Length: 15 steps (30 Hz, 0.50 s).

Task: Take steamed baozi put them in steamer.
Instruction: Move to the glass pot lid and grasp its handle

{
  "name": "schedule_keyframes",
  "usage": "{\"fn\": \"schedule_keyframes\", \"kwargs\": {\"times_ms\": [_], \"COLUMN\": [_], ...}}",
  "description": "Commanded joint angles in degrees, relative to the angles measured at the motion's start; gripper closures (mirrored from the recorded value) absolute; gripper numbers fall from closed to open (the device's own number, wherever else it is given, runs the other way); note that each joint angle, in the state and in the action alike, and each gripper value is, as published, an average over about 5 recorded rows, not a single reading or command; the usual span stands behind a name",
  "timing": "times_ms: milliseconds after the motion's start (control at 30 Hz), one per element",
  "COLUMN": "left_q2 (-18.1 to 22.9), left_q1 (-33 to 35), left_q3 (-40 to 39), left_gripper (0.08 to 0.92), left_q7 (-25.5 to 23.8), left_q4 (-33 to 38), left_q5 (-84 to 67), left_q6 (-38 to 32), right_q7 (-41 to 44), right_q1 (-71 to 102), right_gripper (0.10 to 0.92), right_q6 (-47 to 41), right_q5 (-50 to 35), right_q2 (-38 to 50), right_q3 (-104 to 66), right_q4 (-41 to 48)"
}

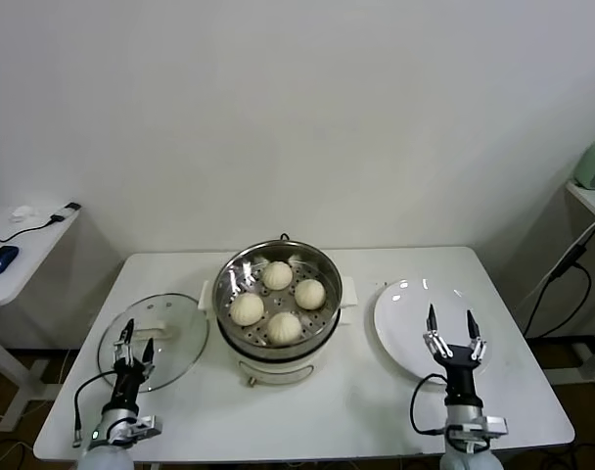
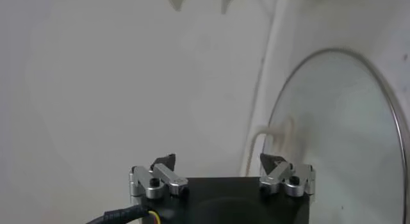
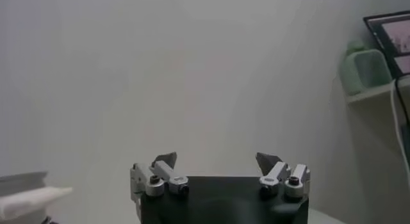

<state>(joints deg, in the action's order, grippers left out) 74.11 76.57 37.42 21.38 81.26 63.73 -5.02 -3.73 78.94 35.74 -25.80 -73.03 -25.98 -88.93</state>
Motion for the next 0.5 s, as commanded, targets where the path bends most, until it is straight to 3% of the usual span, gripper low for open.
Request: {"fn": "schedule_keyframes", "kwargs": {"times_ms": [33,500], "left_q2": [-0.13,0.34], "left_q1": [-4.1,-6.67], "left_q3": [-0.02,-0.68], "left_gripper": [0.177,0.177], "left_q7": [0.46,0.16], "left_q4": [-6.46,-6.64], "left_q5": [5.06,5.04], "left_q6": [1.25,2.13], "right_q7": [0.14,0.82], "right_q1": [4.91,5.65], "right_gripper": [0.203,0.203], "right_q6": [1.78,2.11], "right_q5": [0.93,2.17], "right_q2": [-1.43,-1.95], "right_q3": [-0.78,-0.98], "right_q4": [-0.59,0.25]}}
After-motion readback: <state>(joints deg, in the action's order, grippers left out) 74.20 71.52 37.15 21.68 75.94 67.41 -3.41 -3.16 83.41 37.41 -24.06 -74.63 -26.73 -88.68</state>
